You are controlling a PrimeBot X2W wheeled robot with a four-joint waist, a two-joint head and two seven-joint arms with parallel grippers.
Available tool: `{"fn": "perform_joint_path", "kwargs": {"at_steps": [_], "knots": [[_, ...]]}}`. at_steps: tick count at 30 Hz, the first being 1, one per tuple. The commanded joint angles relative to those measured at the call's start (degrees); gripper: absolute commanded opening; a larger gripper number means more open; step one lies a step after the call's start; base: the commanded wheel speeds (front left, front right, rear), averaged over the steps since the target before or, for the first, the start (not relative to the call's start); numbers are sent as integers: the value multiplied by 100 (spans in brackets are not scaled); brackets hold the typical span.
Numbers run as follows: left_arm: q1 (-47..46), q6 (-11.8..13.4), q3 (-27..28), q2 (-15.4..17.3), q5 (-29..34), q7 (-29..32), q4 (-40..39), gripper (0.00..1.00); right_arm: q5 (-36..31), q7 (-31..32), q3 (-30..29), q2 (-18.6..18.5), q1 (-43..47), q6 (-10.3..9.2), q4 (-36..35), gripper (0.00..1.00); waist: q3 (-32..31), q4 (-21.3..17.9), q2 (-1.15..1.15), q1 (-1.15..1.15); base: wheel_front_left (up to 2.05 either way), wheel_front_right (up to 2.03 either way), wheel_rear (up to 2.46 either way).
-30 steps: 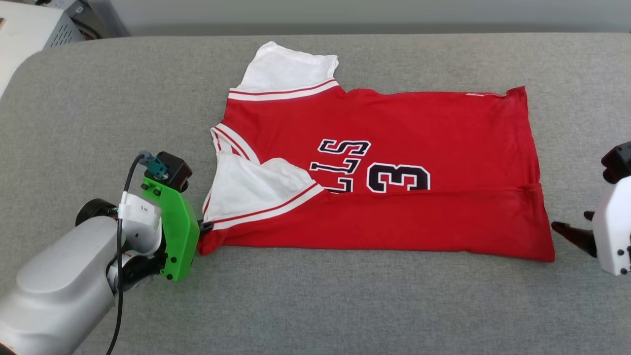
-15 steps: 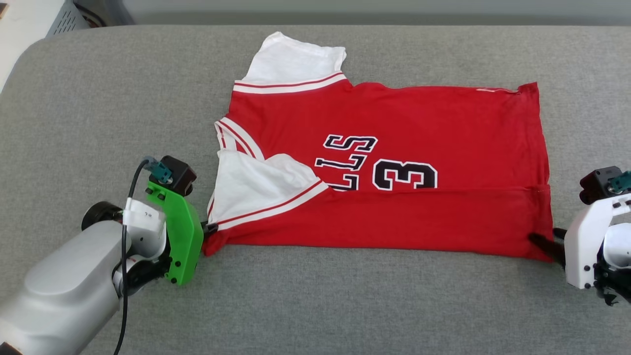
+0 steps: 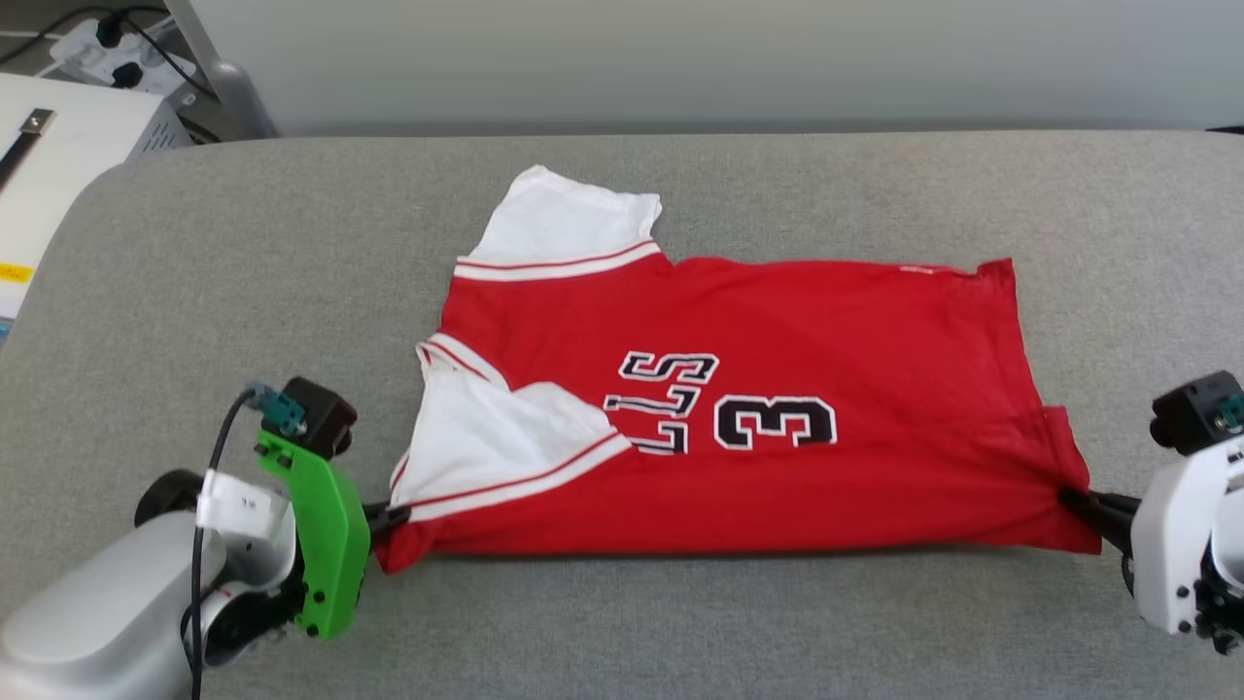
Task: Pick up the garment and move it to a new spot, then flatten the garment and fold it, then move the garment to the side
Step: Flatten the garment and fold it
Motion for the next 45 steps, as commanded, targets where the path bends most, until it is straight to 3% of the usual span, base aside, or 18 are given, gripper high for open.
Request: {"fn": "perform_joint_path", "kwargs": {"at_steps": [1, 6, 11, 20, 22, 23, 24, 30, 36, 40, 45], "knots": [[173, 90, -6, 119, -88, 5, -154, 0, 29, 1, -106, -77, 214, -4, -128, 0, -98, 11, 0, 0, 0, 0, 0], [522, 400, -58, 362, -151, 17, -756, 0, 27, 135, -531, -138, 834, -4, -549, 0, -20, 9, 0, 0, 0, 0, 0], [682, 638, -123, 359, -108, 0, -874, 0, -116, 339, -848, 133, 1065, -4, -495, 0, 211, -20, 0, 0, 0, 0, 0], [680, 650, -127, 60, -169, -79, -346, 0, -489, 330, -947, 711, 918, -4, 280, 0, 408, 5, 0, 0, 0, 0, 0], [646, 647, -74, 49, -165, -168, -279, 98, -485, 213, -998, 840, 892, -4, 377, 3, 373, 13, 0, 0, 0, 0, 0], [614, 669, -32, 66, -133, -248, -257, 100, -522, 138, -1024, 864, 876, -4, 382, 61, 348, 17, 0, 0, 0, 0, 0], [586, 682, 3, 84, -111, -304, -248, 100, -571, 61, -1048, 869, 868, -4, 375, 100, 321, 22, 0, 0, 0, 0, 0], [243, 845, 425, 439, -8, -691, -473, 100, -907, -689, -1478, 951, 851, -4, 79, 100, 198, -32, 0, 0, 0, 0, 0], [-545, 1102, 881, 661, 389, -1019, -605, 100, -1702, -1783, -2242, 1389, 649, -4, -410, 100, 347, -200, 0, 0, 0, 0, 0], [-1282, 1089, 1049, 462, 668, -1052, -532, 100, -2246, -2311, -2627, 1846, 526, -4, -821, 100, 611, -353, 0, 0, 0, 0, 0], [-2323, 820, 1065, 20, 814, -609, -90, 100, -2693, -2578, -2806, 2328, 465, -4, -1418, 100, 1105, -568, 0, 0, 0, 0, 0]]}}
